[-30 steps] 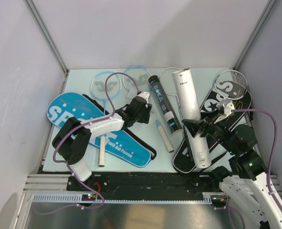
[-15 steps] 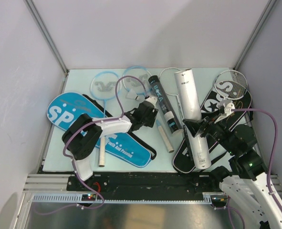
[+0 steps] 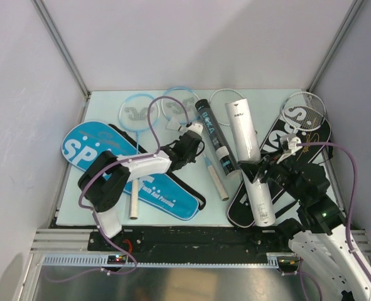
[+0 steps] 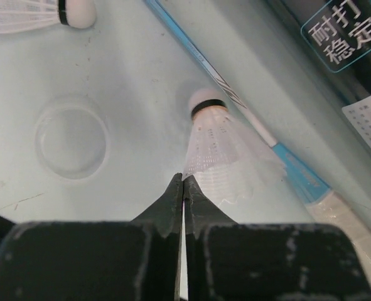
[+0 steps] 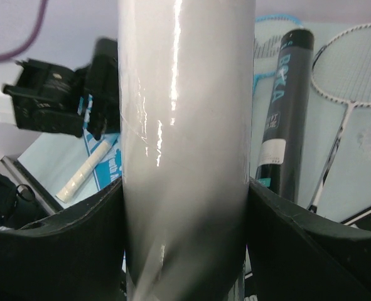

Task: Pack up the badminton gear
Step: Pick up the shuttlecock at the center of the board, then place the shuttlecock at the shuttle tube.

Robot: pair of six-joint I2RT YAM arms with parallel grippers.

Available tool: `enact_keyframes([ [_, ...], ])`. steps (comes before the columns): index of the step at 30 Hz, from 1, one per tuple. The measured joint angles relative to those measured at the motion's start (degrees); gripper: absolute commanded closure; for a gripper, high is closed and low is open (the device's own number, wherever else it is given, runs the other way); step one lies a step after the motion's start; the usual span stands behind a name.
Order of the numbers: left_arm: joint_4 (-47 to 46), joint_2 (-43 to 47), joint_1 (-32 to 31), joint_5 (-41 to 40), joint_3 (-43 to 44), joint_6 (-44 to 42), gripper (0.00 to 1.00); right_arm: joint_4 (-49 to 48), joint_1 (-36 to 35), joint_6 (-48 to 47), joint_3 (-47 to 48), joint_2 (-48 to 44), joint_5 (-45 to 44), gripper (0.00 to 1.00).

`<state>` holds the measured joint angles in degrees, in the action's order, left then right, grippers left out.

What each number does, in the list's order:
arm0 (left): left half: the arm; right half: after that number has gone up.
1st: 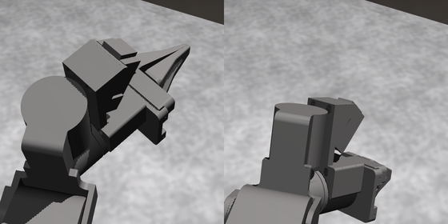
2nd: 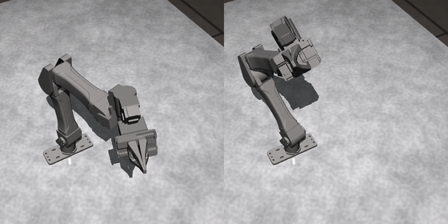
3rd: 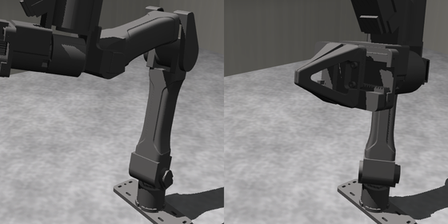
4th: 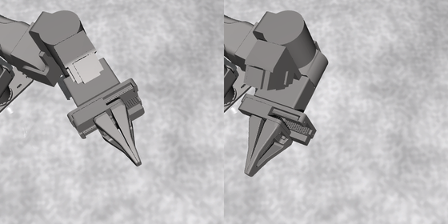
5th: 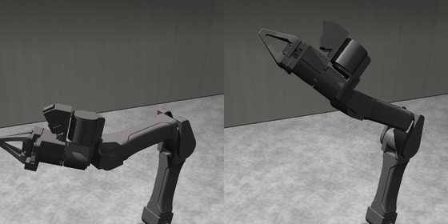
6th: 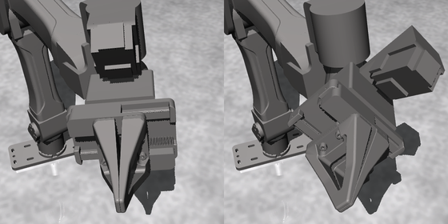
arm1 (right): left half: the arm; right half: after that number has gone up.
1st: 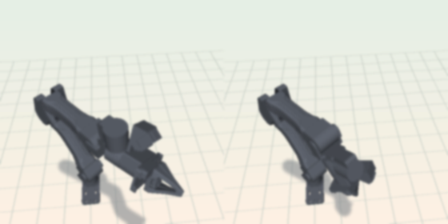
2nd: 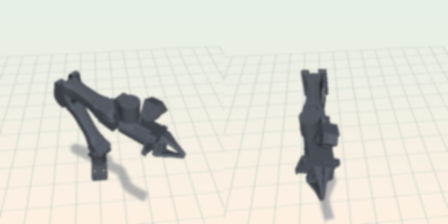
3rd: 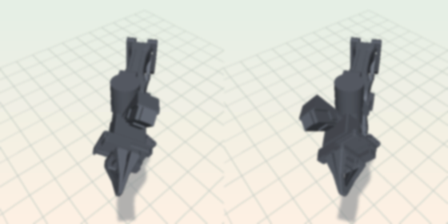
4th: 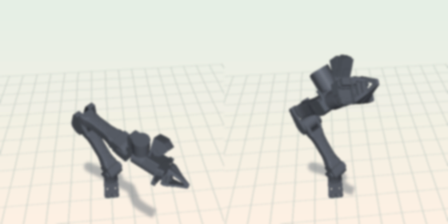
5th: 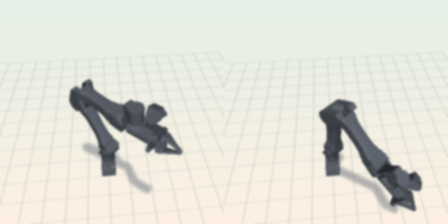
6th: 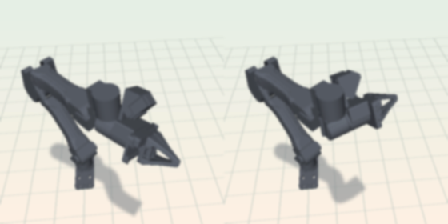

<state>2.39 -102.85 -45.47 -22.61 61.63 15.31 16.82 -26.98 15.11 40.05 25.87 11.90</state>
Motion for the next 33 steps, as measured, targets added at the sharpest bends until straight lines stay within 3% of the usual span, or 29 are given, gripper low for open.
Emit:
enact_keyframes([
  [7,4.5,12.2,4.5,7.3,-0.2,4.5,1.00,-2.3,0.0,1.3,-4.8,1.0,1.6,0.51],
  [17,7.9,41.2,22.8,30.1,-3.3,14.8,1.00,-21.2,-0.2,-6.9,-16.7,10.5,6.0,0.51],
  [24,12.0,47.0,35.7,49.7,-1.8,19.9,1.00,-36.1,-0.8,-18.3,-17.7,20.5,10.2,0.51],
  [33,13.1,47.1,36.9,70.8,2.7,29.5,1.00,-42.7,-1.3,-37.7,-17.5,25.1,14.7,0.49],
])
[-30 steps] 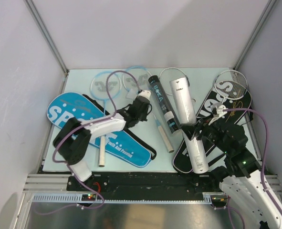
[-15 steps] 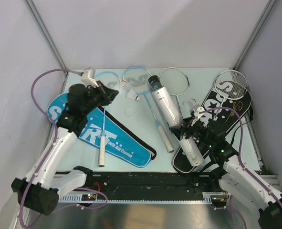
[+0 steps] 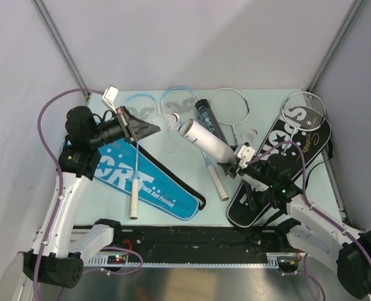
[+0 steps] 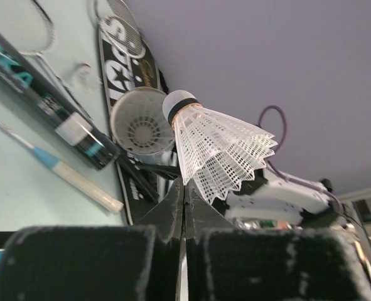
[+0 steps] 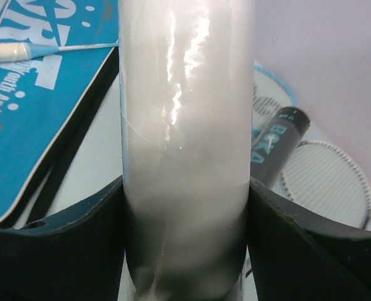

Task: Pack up the badminton gear
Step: Place the shuttlecock at the shuttle tube.

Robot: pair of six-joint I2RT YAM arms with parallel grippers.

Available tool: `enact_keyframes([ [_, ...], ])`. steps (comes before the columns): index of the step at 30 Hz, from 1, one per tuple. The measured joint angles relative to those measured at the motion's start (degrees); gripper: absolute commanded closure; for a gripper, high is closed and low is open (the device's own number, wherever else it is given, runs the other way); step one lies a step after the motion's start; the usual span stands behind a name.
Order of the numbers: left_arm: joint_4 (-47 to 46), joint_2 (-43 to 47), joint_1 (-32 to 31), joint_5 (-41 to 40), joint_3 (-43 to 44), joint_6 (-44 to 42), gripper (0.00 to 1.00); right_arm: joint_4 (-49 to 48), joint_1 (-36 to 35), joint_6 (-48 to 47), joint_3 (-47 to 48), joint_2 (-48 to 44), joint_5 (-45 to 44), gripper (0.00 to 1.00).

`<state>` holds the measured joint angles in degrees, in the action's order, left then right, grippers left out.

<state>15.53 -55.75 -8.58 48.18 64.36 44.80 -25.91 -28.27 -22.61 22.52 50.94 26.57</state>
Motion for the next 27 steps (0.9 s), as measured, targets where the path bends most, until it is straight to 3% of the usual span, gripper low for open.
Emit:
enact_keyframes([
  [10,0.2,-0.1,-2.0,6.3,0.3,6.0,1.00,-0.8,0.0,-10.3,0.0,-2.8,1.7,0.49],
  [27,0.2,-0.6,-7.5,6.1,-0.2,11.2,1.00,-2.3,0.8,-13.2,0.0,-7.8,6.1,0.51],
])
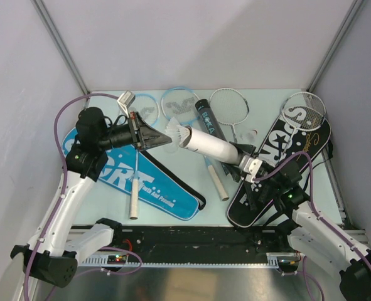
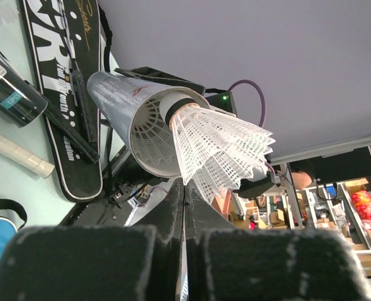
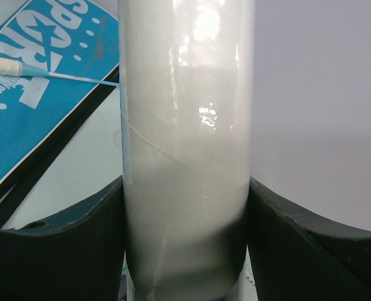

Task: Pack up the badminton gear
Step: Place the shuttlecock at the shuttle tube, then pick up the shuttlecock at the center of the board.

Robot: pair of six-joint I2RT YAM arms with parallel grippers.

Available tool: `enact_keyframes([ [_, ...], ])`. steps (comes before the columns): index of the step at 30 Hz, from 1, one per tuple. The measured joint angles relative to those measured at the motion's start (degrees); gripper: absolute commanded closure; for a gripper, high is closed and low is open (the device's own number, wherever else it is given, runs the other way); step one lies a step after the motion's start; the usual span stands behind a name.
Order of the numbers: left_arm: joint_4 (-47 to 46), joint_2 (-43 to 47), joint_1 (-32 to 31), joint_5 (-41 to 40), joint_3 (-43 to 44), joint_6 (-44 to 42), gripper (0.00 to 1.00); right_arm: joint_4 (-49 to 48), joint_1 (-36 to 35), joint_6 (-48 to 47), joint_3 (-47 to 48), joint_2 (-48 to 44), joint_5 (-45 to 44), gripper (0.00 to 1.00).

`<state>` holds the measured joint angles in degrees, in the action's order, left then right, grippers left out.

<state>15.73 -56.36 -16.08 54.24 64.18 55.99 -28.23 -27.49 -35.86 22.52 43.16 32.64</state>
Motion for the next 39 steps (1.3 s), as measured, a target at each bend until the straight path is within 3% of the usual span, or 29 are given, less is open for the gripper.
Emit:
enact_keyframes([
  [6,-0.2,0.2,-0.4,0.0,-0.7,1.0,0.94,-0.3,0.1,-0.2,0.0,-0.1,1.6,0.51],
  [11,-0.1,-0.6,-1.2,-0.1,-1.1,-0.1,0.66,-0.6,0.1,-0.2,0.0,-0.1,2.4,0.51],
  [14,-0.1,-1.1,-1.4,-0.2,-1.1,-1.0,0.57,-0.9,-0.1,0.0,0.0,-0.1,2.6,0.51],
  [24,0.5,-1.4,-1.4,-3.9,-1.1,-6.8,0.53,-0.8,-0.6,1.2,0.0,-1.2,1.7,0.53],
  [27,2.4,-0.5,-1.4,-8.0,-1.0,-11.1,0.49,-1.1,-0.9,3.8,0.0,-1.1,-0.4,0.54],
  [31,5.5,2.8,-1.4,-19.8,-0.8,-19.3,0.40,-3.0,-1.7,10.1,0.0,-0.7,-3.8,0.54],
  [39,7.1,5.8,-1.4,-42.6,-0.4,-30.1,0.38,-8.8,-4.4,30.8,0.0,1.2,-8.5,0.54],
])
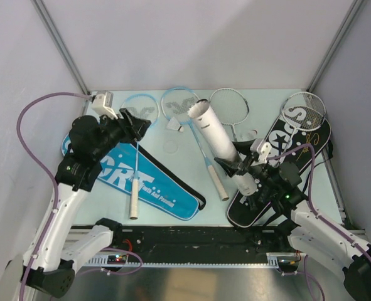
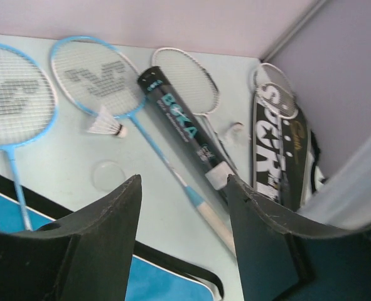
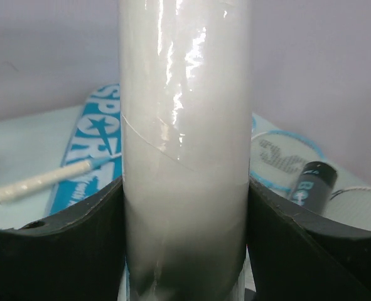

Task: Pack up the badminton gear
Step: Pick up the shuttlecock at the center of the board.

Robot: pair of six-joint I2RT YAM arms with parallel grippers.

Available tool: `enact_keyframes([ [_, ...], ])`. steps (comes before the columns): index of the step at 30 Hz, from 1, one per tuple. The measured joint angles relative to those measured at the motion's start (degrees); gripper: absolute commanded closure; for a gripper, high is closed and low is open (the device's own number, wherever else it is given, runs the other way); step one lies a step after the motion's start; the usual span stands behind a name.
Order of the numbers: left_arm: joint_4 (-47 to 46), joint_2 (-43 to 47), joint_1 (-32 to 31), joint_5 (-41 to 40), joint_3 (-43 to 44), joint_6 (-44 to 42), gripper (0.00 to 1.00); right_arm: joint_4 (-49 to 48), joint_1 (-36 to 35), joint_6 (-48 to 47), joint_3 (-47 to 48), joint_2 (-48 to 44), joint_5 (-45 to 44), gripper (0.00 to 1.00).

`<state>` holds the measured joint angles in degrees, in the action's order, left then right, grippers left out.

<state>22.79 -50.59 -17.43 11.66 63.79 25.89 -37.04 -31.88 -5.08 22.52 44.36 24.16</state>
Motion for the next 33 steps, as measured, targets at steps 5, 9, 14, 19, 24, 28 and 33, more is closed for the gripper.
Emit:
enact_keyframes([
  [5,0.4,-7.3,1.4,-2.5,3.5,-3.3,0.38,-0.6,-0.3,9.5,0.0,-0.8,-2.9,0.54],
  [9,0.4,-18.6,3.7,-2.0,7.3,-5.0,0.37,0.8,-0.5,12.4,0.0,-4.0,-3.1,0.54],
  [14,0.9,-34.3,5.3,-0.5,13.4,-7.6,0.37,3.3,-1.1,12.5,0.0,-8.5,-2.5,0.54],
  [19,1.0,-49.7,6.0,3.0,23.2,-11.2,0.36,5.4,-1.4,11.0,0.0,-10.8,-1.3,0.54],
  [24,1.0,-61.0,6.4,6.1,31.8,-13.4,0.36,7.5,-1.4,9.2,0.0,-12.4,-0.7,0.54],
  [28,0.6,-69.2,6.5,8.5,38.2,-12.9,0.36,8.5,-1.7,8.8,0.0,-12.7,-0.4,0.54],
  [33,0.5,-75.4,6.5,10.4,40.9,-11.2,0.38,10.2,-3.1,7.6,0.0,-12.7,-0.3,0.54],
])
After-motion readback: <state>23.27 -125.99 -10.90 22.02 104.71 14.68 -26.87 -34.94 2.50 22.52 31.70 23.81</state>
